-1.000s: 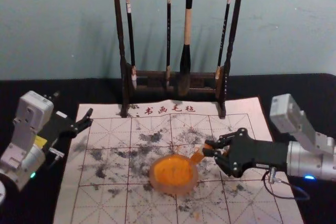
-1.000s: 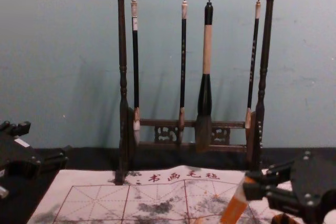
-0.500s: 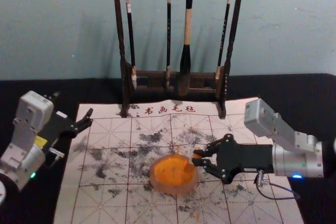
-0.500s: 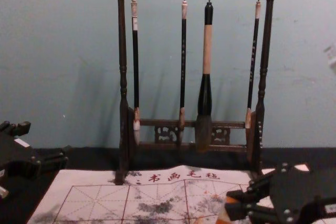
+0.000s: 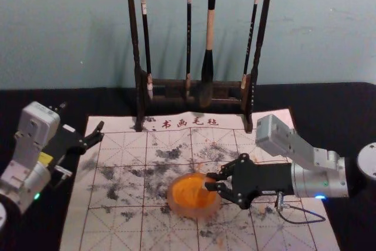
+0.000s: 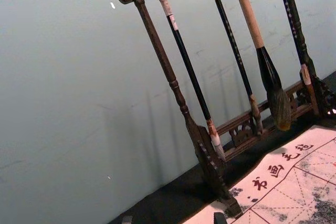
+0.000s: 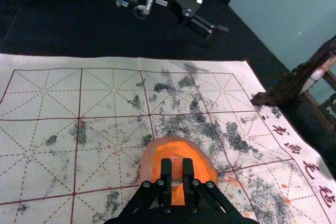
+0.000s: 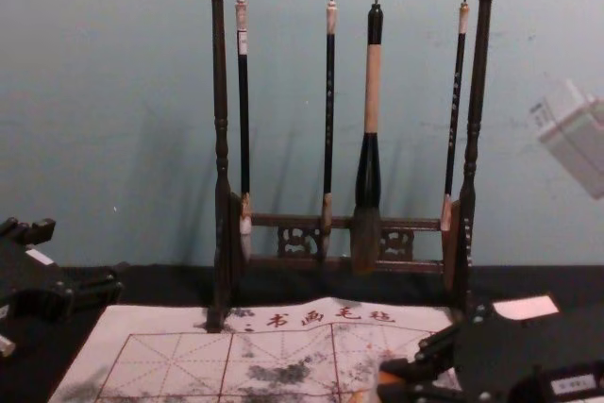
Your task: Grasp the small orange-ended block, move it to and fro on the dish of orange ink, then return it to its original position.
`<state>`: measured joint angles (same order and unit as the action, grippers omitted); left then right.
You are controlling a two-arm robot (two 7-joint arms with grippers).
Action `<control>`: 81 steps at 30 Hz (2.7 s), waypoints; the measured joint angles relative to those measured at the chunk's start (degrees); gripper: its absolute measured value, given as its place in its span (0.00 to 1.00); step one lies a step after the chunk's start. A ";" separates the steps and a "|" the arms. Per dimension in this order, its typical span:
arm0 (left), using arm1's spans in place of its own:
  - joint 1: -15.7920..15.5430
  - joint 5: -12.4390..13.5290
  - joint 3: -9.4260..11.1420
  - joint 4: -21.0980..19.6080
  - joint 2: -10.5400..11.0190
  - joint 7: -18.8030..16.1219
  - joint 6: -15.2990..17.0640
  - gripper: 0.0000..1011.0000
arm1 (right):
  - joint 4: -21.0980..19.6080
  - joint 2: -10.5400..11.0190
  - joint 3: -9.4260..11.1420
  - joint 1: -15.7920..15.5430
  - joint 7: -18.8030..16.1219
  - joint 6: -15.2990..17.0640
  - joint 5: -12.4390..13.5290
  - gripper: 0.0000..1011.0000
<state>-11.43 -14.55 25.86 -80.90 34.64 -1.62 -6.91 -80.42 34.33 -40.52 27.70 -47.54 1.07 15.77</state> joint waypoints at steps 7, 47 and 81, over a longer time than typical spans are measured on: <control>0.00 0.00 0.00 0.00 0.00 0.00 0.00 0.99 | 0.66 -0.73 -1.16 0.97 -0.35 0.18 -0.64 0.09; 0.00 0.00 0.00 0.00 0.00 0.00 0.00 0.99 | 5.78 -4.26 -2.56 4.76 1.46 1.06 -3.53 0.09; 0.00 0.00 0.00 0.00 0.00 0.00 0.00 0.99 | 0.27 -0.66 -2.80 2.29 -0.78 0.38 -2.46 0.09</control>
<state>-11.43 -14.55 25.86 -80.90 34.65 -1.62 -6.91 -80.15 33.67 -43.32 29.99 -48.32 1.46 13.31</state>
